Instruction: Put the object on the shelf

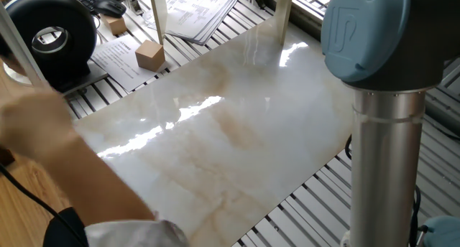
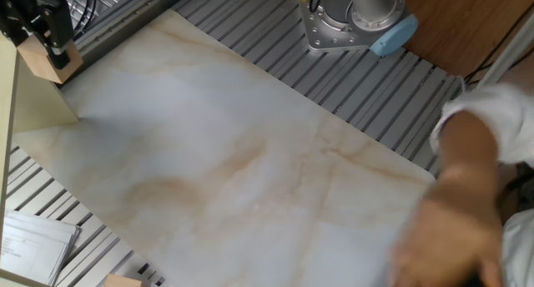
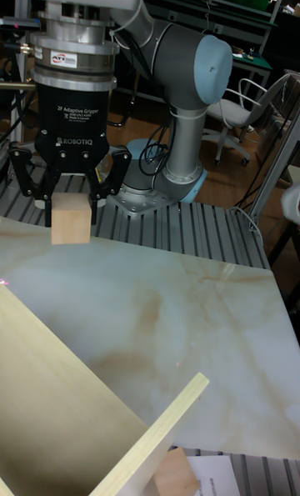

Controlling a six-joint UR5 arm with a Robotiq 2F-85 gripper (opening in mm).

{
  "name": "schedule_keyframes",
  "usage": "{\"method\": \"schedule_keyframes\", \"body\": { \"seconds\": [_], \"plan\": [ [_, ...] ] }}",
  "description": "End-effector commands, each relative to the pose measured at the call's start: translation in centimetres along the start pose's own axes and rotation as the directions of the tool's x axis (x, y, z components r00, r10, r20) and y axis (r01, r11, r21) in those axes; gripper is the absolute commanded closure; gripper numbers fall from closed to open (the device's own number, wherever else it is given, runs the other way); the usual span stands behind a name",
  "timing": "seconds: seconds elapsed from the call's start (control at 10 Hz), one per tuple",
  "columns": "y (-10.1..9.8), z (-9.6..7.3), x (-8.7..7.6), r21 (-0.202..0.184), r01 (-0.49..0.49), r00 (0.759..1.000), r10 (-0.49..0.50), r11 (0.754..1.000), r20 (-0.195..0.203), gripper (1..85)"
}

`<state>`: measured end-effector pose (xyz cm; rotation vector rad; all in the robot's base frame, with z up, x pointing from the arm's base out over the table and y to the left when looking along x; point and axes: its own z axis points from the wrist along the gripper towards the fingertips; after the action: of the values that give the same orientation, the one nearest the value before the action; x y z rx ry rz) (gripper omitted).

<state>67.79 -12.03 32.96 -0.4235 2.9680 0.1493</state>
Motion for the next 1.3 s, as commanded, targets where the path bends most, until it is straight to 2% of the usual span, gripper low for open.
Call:
{"method": "schedule_keyframes", "body": {
  "seconds": [0.0,0.4,0.6,0.8,0.9,1.0,1.1,1.2],
  "plan": [
    [0.5,-0.1,-0.3,-0.017,-0.025,1.0,0.025,1.0,0.012,84.3],
    [0.4,-0.1,-0.5,-0.013,-0.006,1.0,0.006,1.0,0.02,84.3],
    [0.4,-0.1,0.1,-0.015,-0.005,1.0,0.005,1.0,-0.002,84.3],
    [0.1,-0.1,-0.5,-0.001,0.02,1.0,-0.02,1.0,0.02,84.3],
    [-0.5,-0.1,-0.7,0.021,0.028,0.999,-0.029,0.999,0.03,84.3],
    [-1.3,-0.2,-1.6,0.053,0.052,0.997,-0.055,0.997,0.059,84.3],
    [-1.5,-0.2,-2.0,0.063,0.063,0.995,-0.068,0.996,0.075,84.3],
    [-1.3,-0.2,-2.1,0.054,0.06,0.995,-0.064,0.997,0.078,84.3]
  ]
}}
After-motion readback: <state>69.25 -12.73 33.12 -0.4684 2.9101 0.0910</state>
